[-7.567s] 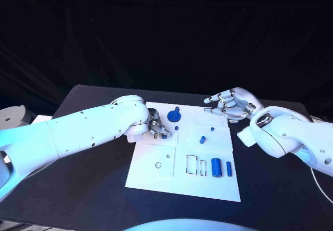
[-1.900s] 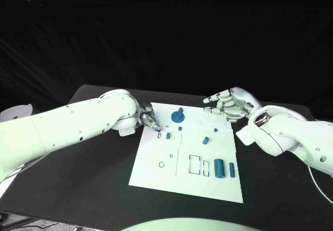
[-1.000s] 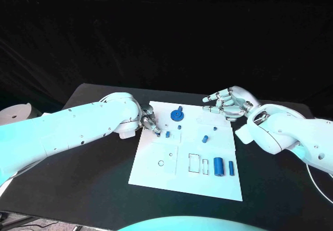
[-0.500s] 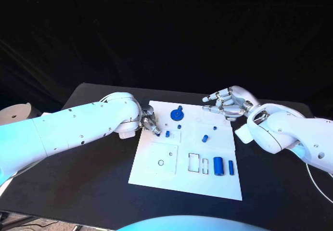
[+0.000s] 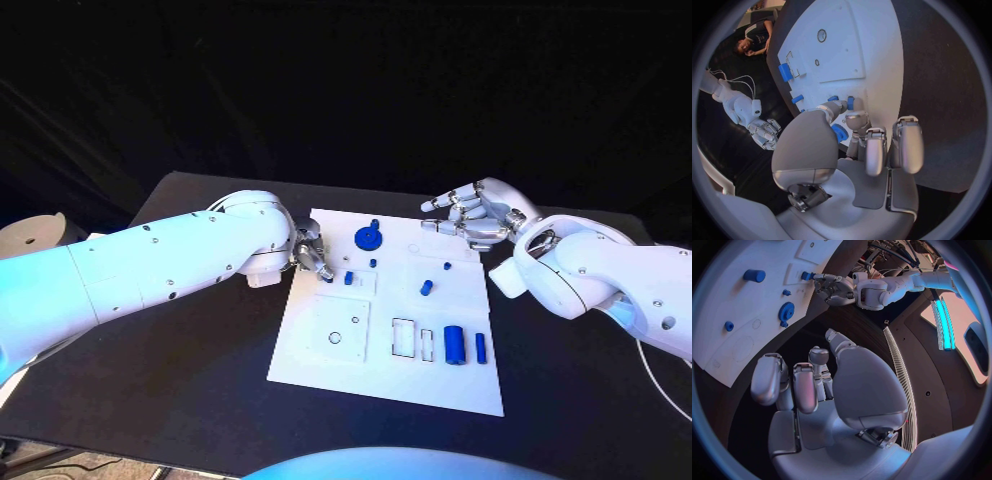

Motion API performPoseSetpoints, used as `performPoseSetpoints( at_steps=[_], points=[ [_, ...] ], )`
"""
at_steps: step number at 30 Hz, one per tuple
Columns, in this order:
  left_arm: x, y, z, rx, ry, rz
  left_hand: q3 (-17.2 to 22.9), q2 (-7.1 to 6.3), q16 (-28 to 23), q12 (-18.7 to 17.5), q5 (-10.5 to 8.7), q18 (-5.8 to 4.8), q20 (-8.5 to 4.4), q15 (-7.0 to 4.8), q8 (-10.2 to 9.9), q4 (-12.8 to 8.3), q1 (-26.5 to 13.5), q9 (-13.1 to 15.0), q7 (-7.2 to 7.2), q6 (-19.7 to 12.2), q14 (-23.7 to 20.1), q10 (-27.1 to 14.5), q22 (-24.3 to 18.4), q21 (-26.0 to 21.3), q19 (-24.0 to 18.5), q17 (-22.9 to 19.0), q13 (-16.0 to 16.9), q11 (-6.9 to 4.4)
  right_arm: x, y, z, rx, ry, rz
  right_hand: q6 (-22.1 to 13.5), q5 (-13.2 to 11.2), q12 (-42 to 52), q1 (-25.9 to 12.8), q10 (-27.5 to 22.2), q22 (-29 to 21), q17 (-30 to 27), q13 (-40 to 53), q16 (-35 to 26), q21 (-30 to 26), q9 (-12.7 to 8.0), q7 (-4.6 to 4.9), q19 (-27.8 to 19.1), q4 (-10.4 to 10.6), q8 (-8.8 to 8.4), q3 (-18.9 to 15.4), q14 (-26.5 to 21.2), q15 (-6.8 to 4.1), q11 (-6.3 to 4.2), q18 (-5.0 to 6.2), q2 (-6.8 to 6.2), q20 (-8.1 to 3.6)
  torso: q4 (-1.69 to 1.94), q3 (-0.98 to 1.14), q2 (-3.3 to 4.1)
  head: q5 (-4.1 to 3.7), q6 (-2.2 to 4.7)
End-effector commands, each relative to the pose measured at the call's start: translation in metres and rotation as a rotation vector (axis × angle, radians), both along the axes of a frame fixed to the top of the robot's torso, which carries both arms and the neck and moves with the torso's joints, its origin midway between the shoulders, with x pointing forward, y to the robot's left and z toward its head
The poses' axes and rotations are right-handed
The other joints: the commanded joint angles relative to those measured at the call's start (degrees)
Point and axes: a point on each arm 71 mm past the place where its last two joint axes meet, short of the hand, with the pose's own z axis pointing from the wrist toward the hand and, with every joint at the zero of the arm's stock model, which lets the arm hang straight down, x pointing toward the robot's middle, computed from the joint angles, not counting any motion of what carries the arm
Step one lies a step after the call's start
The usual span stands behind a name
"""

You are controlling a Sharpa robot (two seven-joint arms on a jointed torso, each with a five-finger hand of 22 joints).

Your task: Assemble the parts on the task board

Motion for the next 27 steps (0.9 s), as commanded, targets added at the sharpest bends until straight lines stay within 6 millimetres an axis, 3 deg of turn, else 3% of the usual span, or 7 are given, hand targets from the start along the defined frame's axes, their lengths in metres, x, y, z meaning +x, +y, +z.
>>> performPoseSetpoints(
  at_steps=[1,21,27],
  points=[
    [-0.002,-0.003,-0.004,0.019,0.028,-0.020,8.9,-0.09,0.2,0.1,0.16,-0.38,-0.35,-0.39,0.2,-9.1,-0.4,0.0,-0.50,1.0,5.9,0.3,9.9,0.3,3.4,15.1,0.0,-0.01,-0.001,0.002,-0.001,-0.003,0.003,0.016,-0.2,0.3,0.0,-0.2,0.0,-0.1,3.0,-0.1,-0.2,-0.2,0.1,0.11,0.1,0.0,0.06,-0.2,3.0,0.16,-0.09,0.80,0.21,-0.22,0.00,-0.01,0.03,0.06,0.04],
    [0.006,-0.009,-0.013,0.071,0.125,-0.019,9.1,0.56,0.2,-0.4,0.53,-0.13,-0.39,-0.35,0.0,-8.9,-1.2,-0.1,-0.41,1.0,5.9,0.3,9.2,-0.6,3.0,15.1,-0.5,0.09,0.000,0.004,-0.001,-0.009,0.003,0.023,-0.2,0.4,0.0,-0.2,0.0,-0.1,3.0,-0.1,-0.2,-0.3,0.1,0.11,0.1,0.0,0.07,-0.2,3.0,0.15,-0.09,0.81,0.22,-0.23,-0.15,-0.06,0.07,-0.08,-0.12],
    [0.006,-0.011,-0.014,0.072,0.135,-0.020,9.0,0.56,0.2,-0.3,0.50,-0.17,-0.37,-0.32,0.0,-8.8,-1.7,-0.1,-0.43,1.0,5.9,0.4,9.3,-0.5,3.1,15.1,-0.3,0.11,0.000,0.005,-0.001,-0.011,0.002,0.025,-0.2,0.5,0.1,-0.2,0.0,-0.2,3.1,-0.1,-0.2,-0.3,0.1,0.10,0.1,-0.1,0.07,-0.2,3.0,0.15,-0.10,0.82,0.23,-0.23,0.04,-0.04,0.02,-0.21,-0.24]
  ],
)
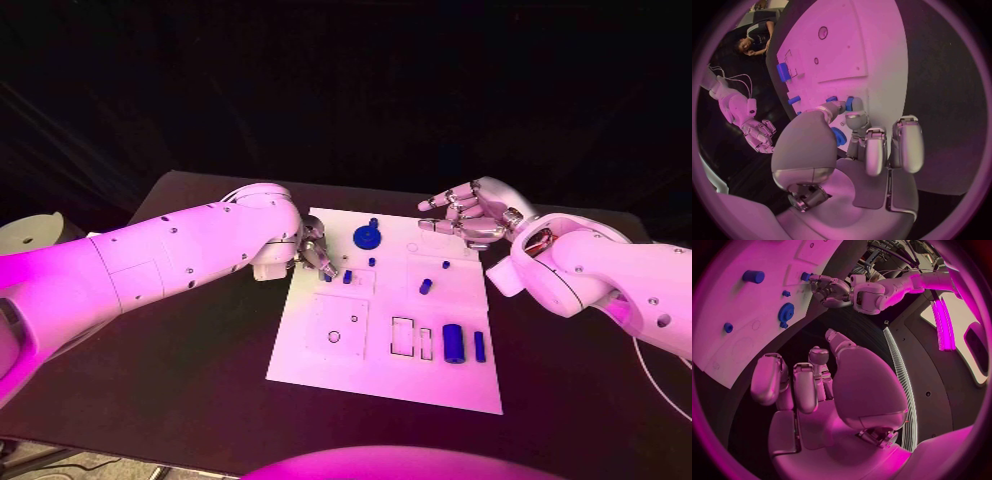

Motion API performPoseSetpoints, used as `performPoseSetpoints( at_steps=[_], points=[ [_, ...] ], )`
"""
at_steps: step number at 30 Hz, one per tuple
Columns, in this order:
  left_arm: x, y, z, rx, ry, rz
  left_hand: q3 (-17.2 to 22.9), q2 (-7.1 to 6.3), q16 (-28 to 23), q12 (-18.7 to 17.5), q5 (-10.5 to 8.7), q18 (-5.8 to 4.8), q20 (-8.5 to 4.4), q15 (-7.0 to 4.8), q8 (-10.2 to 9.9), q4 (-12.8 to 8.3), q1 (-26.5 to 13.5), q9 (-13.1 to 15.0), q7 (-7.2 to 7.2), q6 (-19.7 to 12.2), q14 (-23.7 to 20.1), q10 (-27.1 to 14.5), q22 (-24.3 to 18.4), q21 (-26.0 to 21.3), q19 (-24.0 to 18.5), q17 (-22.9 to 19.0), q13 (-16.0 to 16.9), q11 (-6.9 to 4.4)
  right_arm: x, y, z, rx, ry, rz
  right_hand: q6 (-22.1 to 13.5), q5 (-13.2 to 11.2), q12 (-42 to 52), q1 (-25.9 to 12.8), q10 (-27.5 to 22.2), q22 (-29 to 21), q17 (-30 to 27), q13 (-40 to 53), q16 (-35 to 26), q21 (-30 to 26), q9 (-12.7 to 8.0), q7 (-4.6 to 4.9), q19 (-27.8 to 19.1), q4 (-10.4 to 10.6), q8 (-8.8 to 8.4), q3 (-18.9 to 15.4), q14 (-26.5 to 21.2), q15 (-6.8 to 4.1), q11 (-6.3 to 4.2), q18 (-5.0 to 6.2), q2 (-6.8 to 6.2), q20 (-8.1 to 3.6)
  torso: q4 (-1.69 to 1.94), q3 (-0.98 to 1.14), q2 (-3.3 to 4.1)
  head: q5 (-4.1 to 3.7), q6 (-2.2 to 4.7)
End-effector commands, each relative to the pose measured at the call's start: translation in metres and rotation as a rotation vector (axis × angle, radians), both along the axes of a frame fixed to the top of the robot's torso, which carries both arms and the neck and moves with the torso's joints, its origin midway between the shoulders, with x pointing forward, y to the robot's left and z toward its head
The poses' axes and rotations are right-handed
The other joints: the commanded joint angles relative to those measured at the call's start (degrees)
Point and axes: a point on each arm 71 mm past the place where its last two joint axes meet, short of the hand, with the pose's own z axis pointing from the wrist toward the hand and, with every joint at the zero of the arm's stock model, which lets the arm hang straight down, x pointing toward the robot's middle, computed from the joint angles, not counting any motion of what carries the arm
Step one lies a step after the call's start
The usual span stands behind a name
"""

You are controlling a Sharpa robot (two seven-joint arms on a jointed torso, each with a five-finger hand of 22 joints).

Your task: Assemble the parts on the task board

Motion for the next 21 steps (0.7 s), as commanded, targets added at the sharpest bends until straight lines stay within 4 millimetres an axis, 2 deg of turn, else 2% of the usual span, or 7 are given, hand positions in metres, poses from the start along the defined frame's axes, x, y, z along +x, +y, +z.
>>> performPoseSetpoints(
  at_steps=[1,4,8,12,16,21],
  points=[
    [-0.0062,-0.0002,-0.0102,0.029,0.068,-0.020,8.8,0.49,0.2,0.1,0.12,-0.18,-0.36,-0.31,-0.3,-8.6,-0.3,0.1,-0.22,0.0,5.9,0.5,9.4,0.0,3.1,15.1,0.2,0.08,-0.0009,0.0017,-0.0005,-0.009,0.001,0.018,-0.2,0.3,0.1,-0.2,0.0,0.0,3.1,0.0,-0.2,-0.3,0.1,0.10,0.1,-0.1,0.07,-0.2,3.0,0.15,-0.10,0.82,0.23,-0.23,0.11,0.01,-0.02,-0.10,-0.11],
    [-0.0052,0.0006,-0.0098,0.021,0.059,-0.008,7.4,1.02,0.2,0.2,-0.11,-0.24,-0.31,-0.30,-0.3,-7.2,-2.5,0.1,-0.46,0.3,5.9,0.8,9.5,0.2,3.2,15.1,0.2,0.00,-0.0011,0.0017,-0.0004,-0.009,0.000,0.018,-0.2,0.3,0.0,-0.2,0.0,0.0,3.0,-0.1,-0.2,-0.3,0.1,0.10,0.1,-0.1,0.08,-0.2,3.0,0.15,-0.10,0.82,0.24,-0.24,0.12,0.00,0.00,-0.15,-0.13],
    [-0.0038,0.0020,-0.0094,0.015,0.047,0.009,4.3,0.96,0.2,0.4,-0.40,-0.25,-0.37,-0.42,-0.4,-5.3,-5.3,0.0,-0.77,0.6,5.9,1.0,9.6,0.2,3.2,15.1,0.4,-0.20,-0.0012,0.0017,-0.0003,-0.008,-0.001,0.018,-0.2,0.3,0.0,-0.2,0.0,0.0,3.0,-0.1,-0.2,-0.3,0.1,0.10,0.1,-0.1,0.08,-0.2,3.0,0.15,-0.10,0.81,0.25,-0.24,0.06,0.02,-0.02,-0.07,-0.18],
    [-0.0021,0.0043,-0.0089,0.011,0.035,0.028,-1.3,0.51,0.2,0.6,-0.58,-0.34,-0.52,-0.70,-0.6,-2.8,-8.4,-0.2,-1.24,1.4,5.9,1.1,9.9,0.5,3.3,15.1,0.5,-0.51,-0.0013,0.0019,-0.0002,-0.008,-0.002,0.018,-0.2,0.3,0.0,-0.2,0.0,0.0,3.0,-0.1,-0.2,-0.3,0.1,0.10,0.1,-0.1,0.08,-0.2,3.0,0.15,-0.10,0.81,0.25,-0.24,0.02,0.00,-0.02,-0.13,-0.17],
    [-0.0009,0.0066,-0.0085,0.010,0.029,0.040,-7.1,0.30,0.2,0.9,-0.55,-0.47,-0.75,-0.91,-1.0,-1.3,-9.4,-0.5,-1.44,2.0,5.9,1.2,10.3,0.9,3.6,15.1,0.9,-0.68,-0.0012,0.0019,-0.0003,-0.008,-0.002,0.018,-0.2,0.3,0.0,-0.2,0.0,0.0,3.0,-0.1,-0.2,-0.3,0.1,0.10,0.1,-0.1,0.08,-0.2,3.0,0.15,-0.10,0.81,0.25,-0.24,0.07,-0.02,-0.04,-0.18,-0.15],
    [0.0002,0.0097,-0.0079,0.007,0.023,0.051,-12.7,0.44,0.2,1.3,-0.49,-0.62,-0.90,-1.01,-1.4,0.1,-9.1,-0.9,-1.53,2.6,5.9,1.3,10.8,1.5,3.8,15.1,1.2,-0.78,-0.0012,0.0019,-0.0004,-0.008,-0.001,0.018,-0.2,0.3,0.0,-0.2,0.0,0.0,3.0,-0.1,-0.2,-0.3,0.1,0.10,0.1,-0.1,0.08,-0.2,3.0,0.15,-0.10,0.81,0.25,-0.24,0.11,-0.03,-0.04,-0.24,-0.16]
  ],
)
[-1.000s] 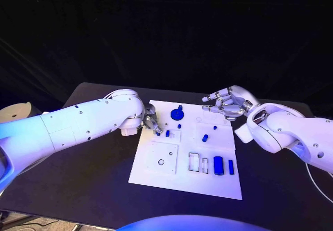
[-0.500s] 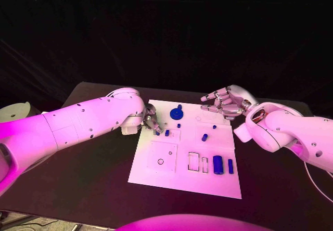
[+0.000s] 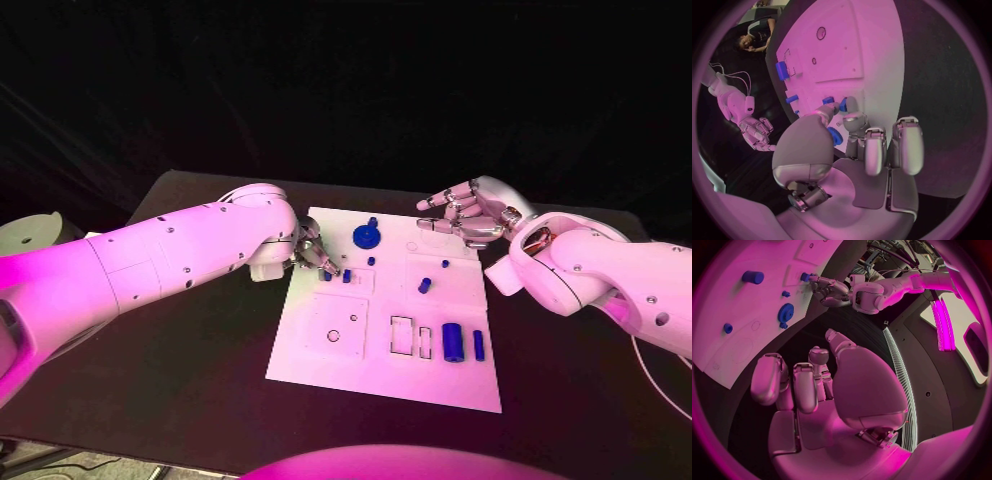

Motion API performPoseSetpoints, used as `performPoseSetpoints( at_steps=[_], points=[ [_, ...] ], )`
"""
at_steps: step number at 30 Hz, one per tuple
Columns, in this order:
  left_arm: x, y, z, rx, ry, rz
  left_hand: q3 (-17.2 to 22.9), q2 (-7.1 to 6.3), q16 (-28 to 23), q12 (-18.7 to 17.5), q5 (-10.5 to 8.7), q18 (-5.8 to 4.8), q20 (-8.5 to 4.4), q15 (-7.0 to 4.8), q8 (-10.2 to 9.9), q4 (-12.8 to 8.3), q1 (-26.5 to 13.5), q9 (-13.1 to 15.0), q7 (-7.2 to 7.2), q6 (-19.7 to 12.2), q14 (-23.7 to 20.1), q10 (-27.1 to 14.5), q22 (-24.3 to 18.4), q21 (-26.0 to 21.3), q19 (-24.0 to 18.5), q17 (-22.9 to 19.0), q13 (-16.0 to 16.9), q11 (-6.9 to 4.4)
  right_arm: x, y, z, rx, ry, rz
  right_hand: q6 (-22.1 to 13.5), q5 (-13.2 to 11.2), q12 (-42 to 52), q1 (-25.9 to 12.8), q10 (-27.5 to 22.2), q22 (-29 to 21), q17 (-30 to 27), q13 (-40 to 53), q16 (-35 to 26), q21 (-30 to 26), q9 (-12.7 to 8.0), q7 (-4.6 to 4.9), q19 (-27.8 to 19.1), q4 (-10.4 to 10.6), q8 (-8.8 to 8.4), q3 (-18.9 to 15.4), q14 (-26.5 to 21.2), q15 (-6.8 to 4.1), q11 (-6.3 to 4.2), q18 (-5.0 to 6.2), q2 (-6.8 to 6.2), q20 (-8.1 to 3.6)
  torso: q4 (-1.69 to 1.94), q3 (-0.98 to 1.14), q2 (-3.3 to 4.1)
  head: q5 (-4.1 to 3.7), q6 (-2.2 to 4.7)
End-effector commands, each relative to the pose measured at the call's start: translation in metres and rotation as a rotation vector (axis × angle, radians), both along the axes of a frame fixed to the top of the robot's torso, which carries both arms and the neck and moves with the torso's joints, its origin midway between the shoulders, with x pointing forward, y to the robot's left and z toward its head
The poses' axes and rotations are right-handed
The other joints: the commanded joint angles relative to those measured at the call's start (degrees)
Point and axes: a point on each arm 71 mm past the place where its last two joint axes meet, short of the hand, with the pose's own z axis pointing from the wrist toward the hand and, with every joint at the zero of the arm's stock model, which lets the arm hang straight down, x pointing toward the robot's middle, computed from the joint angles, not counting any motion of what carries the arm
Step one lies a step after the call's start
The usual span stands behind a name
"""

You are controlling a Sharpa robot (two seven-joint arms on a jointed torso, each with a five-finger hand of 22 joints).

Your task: Assemble the parts on the task board

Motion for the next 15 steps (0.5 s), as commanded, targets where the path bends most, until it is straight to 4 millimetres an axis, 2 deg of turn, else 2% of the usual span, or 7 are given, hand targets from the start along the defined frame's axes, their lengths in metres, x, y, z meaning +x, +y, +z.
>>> performPoseSetpoints(
  at_steps=[1,3,5,7,9,13,15],
  points=[
    [-0.0007,0.0043,-0.0040,0.011,0.008,0.021,-1.9,0.16,0.2,0.2,-1.37,-0.63,-0.29,-0.34,-0.4,0.7,-0.4,-0.1,0.11,0.7,6.1,0.4,10.8,0.4,3.6,15.1,0.2,-0.15,-0.0007,0.0016,-0.0004,-0.008,-0.001,0.016,-0.2,0.3,0.0,-0.2,0.0,0.0,3.0,-0.1,-0.2,-0.3,0.1,0.10,0.1,-0.1,0.08,-0.2,3.0,0.15,-0.10,0.82,0.25,-0.23,0.05,-0.01,0.00,-0.07,0.02],
    [-0.0006,0.0056,-0.0035,0.008,0.004,0.025,-3.3,0.45,0.2,0.3,-3.18,-0.66,-0.29,-0.35,-0.5,1.2,-0.2,-0.2,0.08,0.8,6.1,0.4,10.9,0.5,3.7,15.1,0.2,-0.16,-0.0007,0.0015,-0.0005,-0.008,-0.001,0.016,-0.2,0.3,0.0,-0.2,0.0,0.0,3.0,-0.1,-0.2,-0.3,0.1,0.10,0.1,-0.1,0.08,-0.2,3.0,0.15,-0.10,0.82,0.25,-0.23,0.02,-0.01,0.02,-0.10,0.02],
    [-0.0004,0.0072,-0.0026,0.001,-0.005,0.032,-5.3,0.89,0.2,0.4,-7.72,-0.68,-0.28,-0.33,-0.6,2.2,0.1,-0.3,0.09,1.0,6.1,0.5,11.0,0.6,3.7,15.1,0.3,-0.15,-0.0007,0.0015,-0.0005,-0.008,-0.001,0.016,-0.2,0.4,-0.2,-0.2,-0.1,-0.1,2.9,-0.2,-0.3,-0.3,0.1,0.11,0.1,-0.1,0.08,-0.2,3.0,0.15,-0.10,0.82,0.24,-0.24,-0.02,-0.01,0.01,-0.09,0.03],
    [-0.0004,0.0086,-0.0016,-0.007,-0.015,0.039,-6.7,1.30,0.2,0.6,-10.34,-0.70,-0.28,-0.34,-0.7,2.9,0.5,-0.4,0.09,1.1,6.1,0.6,11.0,0.6,3.8,15.1,0.5,-0.15,-0.0006,0.0014,-0.0006,-0.008,0.000,0.016,-0.2,0.4,-0.2,-0.2,-0.1,-0.1,2.9,-0.2,-0.3,-0.3,0.1,0.11,0.1,-0.1,0.08,-0.2,3.0,0.15,-0.10,0.82,0.24,-0.24,-0.03,0.01,-0.01,-0.10,0.03],
    [-0.0007,0.0099,-0.0008,-0.012,-0.022,0.044,-7.9,1.80,0.2,0.8,-11.36,-0.75,-0.30,-0.35,-0.7,3.6,1.0,-0.4,0.06,1.3,6.1,0.7,11.2,0.8,3.8,15.1,0.7,-0.17,-0.0006,0.0013,-0.0007,-0.008,0.000,0.016,-0.2,0.4,-0.2,-0.2,-0.1,-0.1,2.9,-0.2,-0.3,-0.4,0.1,0.11,0.1,-0.1,0.08,-0.3,3.0,0.15,-0.10,0.83,0.24,-0.24,-0.02,0.01,-0.01,-0.14,0.03],
    [-0.0017,0.0125,0.0010,-0.025,-0.036,0.051,-8.8,2.29,0.2,0.9,-11.85,-0.76,-0.31,-0.37,-0.6,4.3,1.3,-0.4,0.01,1.4,6.1,0.8,11.2,0.8,3.9,15.1,0.7,-0.19,-0.0005,0.0015,-0.0011,-0.009,0.001,0.016,-0.2,0.4,-0.2,-0.2,-0.2,-0.2,2.9,-0.3,-0.3,-0.4,0.1,0.11,0.1,-0.1,0.08,-0.3,3.0,0.15,-0.10,0.83,0.23,-0.24,-0.05,-0.01,0.00,-0.23,0.09],
    [-0.0021,0.0138,0.0026,-0.041,-0.052,0.058,-9.7,2.46,0.2,1.0,-12.97,-0.76,-0.32,-0.38,-0.6,4.9,1.5,-0.4,0.00,1.4,6.1,0.8,11.3,0.8,3.9,15.1,0.7,-0.21,-0.0005,0.0014,-0.0012,-0.009,0.001,0.016,-0.2,0.4,-0.2,-0.2,-0.2,-0.2,2.9,-0.3,-0.4,-0.4,0.1,0.11,0.1,-0.1,0.08,-0.3,3.0,0.15,-0.10,0.83,0.22,-0.24,0.03,-0.01,-0.04,-0.31,0.09]
  ],
)
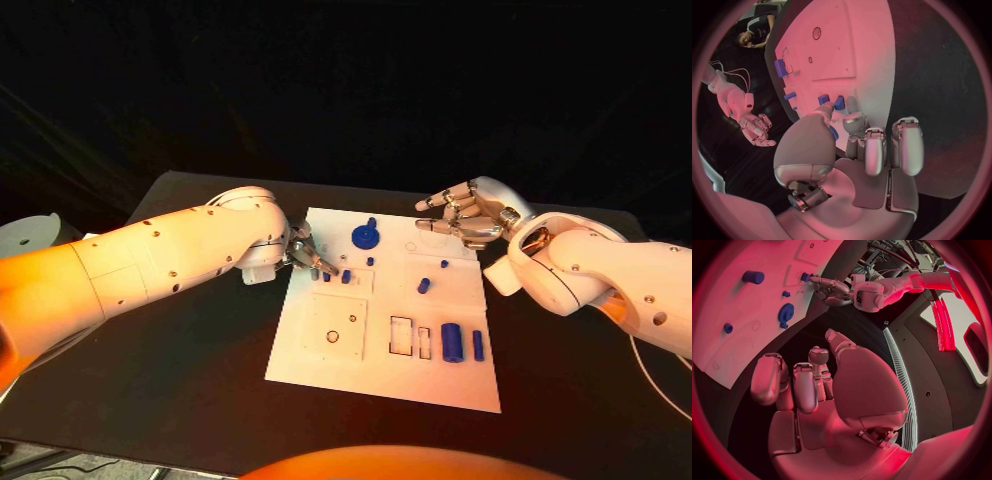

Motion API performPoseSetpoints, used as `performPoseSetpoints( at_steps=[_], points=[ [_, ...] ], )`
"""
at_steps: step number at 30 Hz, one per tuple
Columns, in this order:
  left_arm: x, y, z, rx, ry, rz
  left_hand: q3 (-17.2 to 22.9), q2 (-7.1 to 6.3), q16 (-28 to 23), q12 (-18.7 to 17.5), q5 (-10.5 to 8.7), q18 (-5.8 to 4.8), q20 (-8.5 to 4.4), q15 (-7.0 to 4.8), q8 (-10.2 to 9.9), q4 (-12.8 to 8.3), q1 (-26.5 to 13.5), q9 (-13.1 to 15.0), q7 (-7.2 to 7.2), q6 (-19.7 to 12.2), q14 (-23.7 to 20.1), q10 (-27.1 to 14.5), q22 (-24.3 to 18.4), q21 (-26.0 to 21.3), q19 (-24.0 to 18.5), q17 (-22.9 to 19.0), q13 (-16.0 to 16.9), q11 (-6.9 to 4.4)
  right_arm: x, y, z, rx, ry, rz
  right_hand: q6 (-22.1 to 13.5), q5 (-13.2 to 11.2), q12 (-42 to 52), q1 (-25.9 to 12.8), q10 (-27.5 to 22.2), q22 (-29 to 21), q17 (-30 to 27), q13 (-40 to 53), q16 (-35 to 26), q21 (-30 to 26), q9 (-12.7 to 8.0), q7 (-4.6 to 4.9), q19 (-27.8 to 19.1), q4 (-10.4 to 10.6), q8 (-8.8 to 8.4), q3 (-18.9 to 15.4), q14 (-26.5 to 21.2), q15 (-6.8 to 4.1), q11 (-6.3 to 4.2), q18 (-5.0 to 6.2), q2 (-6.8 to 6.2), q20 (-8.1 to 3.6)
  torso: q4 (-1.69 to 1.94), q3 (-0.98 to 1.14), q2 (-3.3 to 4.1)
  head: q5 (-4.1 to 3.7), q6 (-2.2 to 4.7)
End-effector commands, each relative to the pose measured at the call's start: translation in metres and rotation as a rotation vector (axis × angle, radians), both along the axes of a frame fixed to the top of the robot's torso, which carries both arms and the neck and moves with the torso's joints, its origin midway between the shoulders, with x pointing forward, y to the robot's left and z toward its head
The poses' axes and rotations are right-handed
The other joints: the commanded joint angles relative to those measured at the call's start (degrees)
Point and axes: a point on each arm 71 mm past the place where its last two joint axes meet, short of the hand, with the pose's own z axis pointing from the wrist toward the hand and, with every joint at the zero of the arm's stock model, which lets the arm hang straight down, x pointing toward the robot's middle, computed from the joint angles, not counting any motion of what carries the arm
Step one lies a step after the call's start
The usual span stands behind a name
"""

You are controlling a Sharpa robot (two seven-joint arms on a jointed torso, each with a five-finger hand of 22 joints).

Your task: Assemble the parts on the task board

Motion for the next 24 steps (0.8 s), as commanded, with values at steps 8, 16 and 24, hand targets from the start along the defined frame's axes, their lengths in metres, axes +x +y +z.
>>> performPoseSetpoints(
  at_steps=[8,16,24],
  points=[
    [0.005,0.007,0.013,-0.257,-0.140,0.139,-8.0,1.22,0.2,-4.9,-8.40,0.57,0.08,0.20,-0.8,3.2,-0.3,-0.6,0.96,-1.4,6.1,-2.6,7.8,-5.3,1.8,15.1,-5.6,0.85,-0.001,0.001,-0.001,-0.008,-0.001,0.013,-0.2,0.2,-0.2,-0.2,-0.1,-0.1,2.9,0.0,-0.4,-0.4,0.1,0.11,0.1,-0.1,0.08,-0.3,3.0,0.14,-0.10,0.83,0.19,-0.24,0.02,0.16,-0.04,-0.17,0.27],
    [0.009,0.016,0.022,-0.510,-0.214,0.247,-15.0,0.85,-7.0,-17.6,-9.01,4.39,1.83,2.11,-3.1,3.3,-2.0,-2.6,3.83,-7.3,2.8,-12.4,-4.6,-24.8,-5.4,4.5,-18.2,3.35,-0.001,0.000,-0.001,-0.009,-0.001,0.010,-0.2,0.2,-0.2,-0.2,-0.1,-0.1,2.9,0.0,-0.4,-0.4,0.1,0.11,0.1,-0.1,0.07,-0.3,3.0,0.15,-0.09,0.84,0.16,-0.24,0.08,0.06,-0.04,-0.38,0.49],
    [0.004,-0.002,0.031,-0.451,-0.438,0.018,-2.8,4.50,-23.0,-28.0,-8.59,8.13,3.79,4.23,-7.5,-4.8,22.5,-7.4,6.74,-11.1,-5.5,-21.9,-20.8,-49.7,-14.4,-14.3,-26.2,6.06,-0.001,-0.001,-0.001,-0.008,-0.002,0.009,-0.2,0.2,-0.2,-0.2,-0.1,-0.1,2.9,0.0,-0.4,-0.4,0.1,0.11,0.1,-0.1,0.07,-0.3,3.0,0.15,-0.09,0.83,0.15,-0.24,0.02,0.04,-0.02,-0.54,0.90]
  ],
)
